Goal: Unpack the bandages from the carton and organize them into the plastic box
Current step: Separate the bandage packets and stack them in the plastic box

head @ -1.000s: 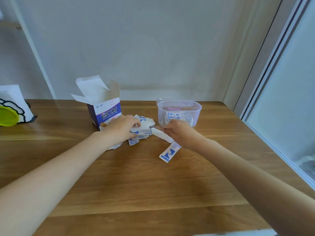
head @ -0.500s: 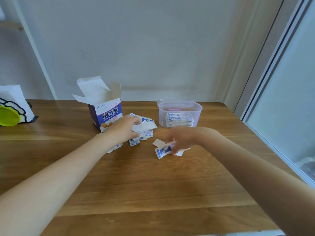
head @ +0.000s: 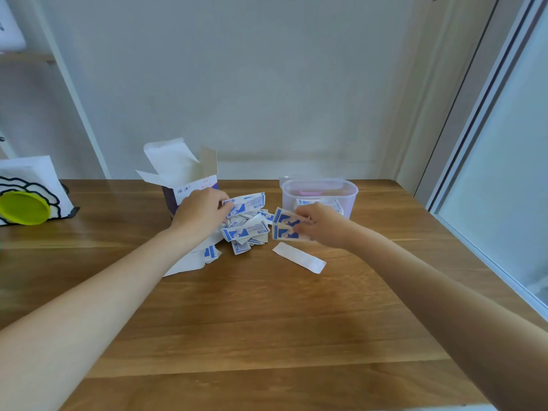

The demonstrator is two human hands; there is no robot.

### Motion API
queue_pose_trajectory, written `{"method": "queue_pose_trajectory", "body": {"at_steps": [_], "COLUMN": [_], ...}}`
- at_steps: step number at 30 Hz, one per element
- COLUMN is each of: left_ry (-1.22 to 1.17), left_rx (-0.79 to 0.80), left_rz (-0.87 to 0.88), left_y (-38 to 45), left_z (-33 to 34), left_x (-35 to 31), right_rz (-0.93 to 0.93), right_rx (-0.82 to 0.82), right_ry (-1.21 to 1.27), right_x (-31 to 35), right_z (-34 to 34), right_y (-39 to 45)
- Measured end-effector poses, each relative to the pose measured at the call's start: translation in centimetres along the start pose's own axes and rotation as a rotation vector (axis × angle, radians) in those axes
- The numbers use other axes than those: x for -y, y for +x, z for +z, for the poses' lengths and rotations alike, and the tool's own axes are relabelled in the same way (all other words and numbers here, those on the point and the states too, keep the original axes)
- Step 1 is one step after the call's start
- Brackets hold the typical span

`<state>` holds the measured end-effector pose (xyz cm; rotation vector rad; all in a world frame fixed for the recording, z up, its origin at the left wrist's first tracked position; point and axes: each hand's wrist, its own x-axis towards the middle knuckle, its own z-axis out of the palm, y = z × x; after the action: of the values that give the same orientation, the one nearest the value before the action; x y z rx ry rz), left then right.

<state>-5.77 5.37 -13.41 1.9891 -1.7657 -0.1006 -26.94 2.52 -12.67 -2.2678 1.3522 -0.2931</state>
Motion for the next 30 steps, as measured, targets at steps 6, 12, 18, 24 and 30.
{"method": "queue_pose_trajectory", "body": {"at_steps": [6,12,18,24,30], "left_ry": [-0.153,-0.311,-0.357,-0.463,-0.668], "left_rx": [0.054,0.274,0.384,0.383,0.301], "left_rz": [0.148,0.145,0.093,0.063,-0.042], "left_y": [-0.2,-0.7,-1.3,-1.0,-0.6], "left_z": [-0.6,0.2,0.1,0.5,0.9], "left_x": [-2.2,-3.7,-3.8,-4.6,-4.9], "right_rz": [-0.168,-0.082,-0.067,-0.059,-0.024], "right_rx": [-0.363,-0.259,-0.031,-0.220,-0.418], "right_ry": [0.024,0.112,0.062,0.076,0.024], "right_x": [1.7,2.3,1.0,0.4,-1.5], "right_z": [-1.4,-1.8,-1.6,-1.2,-2.2], "right_y": [0.3,0.3,-0.8,-0.3,-0.3]}}
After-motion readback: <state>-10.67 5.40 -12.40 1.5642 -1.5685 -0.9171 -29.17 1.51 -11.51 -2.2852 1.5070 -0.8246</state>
